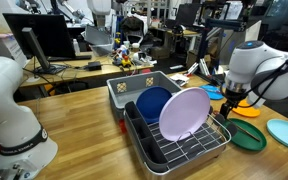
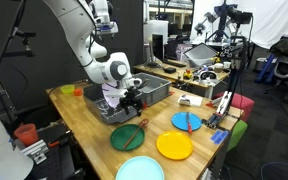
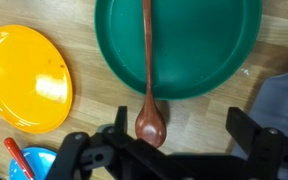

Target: Put the brown spoon onto the drying rack.

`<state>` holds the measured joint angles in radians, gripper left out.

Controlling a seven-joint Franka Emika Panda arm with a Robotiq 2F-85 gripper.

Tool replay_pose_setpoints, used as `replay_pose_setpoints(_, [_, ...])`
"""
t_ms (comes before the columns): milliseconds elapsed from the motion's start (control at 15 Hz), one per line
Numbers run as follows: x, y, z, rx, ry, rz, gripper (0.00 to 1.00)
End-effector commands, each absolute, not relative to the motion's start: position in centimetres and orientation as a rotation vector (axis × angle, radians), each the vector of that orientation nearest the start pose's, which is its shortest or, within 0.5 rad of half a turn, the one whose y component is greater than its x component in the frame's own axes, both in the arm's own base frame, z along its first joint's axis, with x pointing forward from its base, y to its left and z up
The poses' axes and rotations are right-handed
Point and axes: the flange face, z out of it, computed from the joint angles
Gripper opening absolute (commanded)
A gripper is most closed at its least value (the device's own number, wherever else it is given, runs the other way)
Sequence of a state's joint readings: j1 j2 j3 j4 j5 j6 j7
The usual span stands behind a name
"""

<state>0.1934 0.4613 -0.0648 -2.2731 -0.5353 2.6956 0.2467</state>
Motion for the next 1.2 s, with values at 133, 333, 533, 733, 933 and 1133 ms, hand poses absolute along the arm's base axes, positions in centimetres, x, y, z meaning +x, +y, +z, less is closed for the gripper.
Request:
replay_pose_setpoints(133, [53.1, 8.9, 11.7, -3.405, -0.725, -0.035, 1.0])
replay_pose_setpoints(333, [53.8, 8.9, 10.7, -3.441, -0.765, -0.042, 1.0])
replay_pose_setpoints(533, [54.3, 8.5, 10.0, -3.464, -0.776, -0.041, 1.0])
replay_pose_setpoints(733, [54.3, 8.2, 9.3, -3.47, -0.783, -0.02, 1.0])
replay_pose_setpoints(933, [54.4, 8.0, 8.8, -3.485, -0.804, -0.019, 1.0])
replay_pose_setpoints(1133, [54.7, 8.2, 8.7, -3.498, -0.842, -0.035, 1.0])
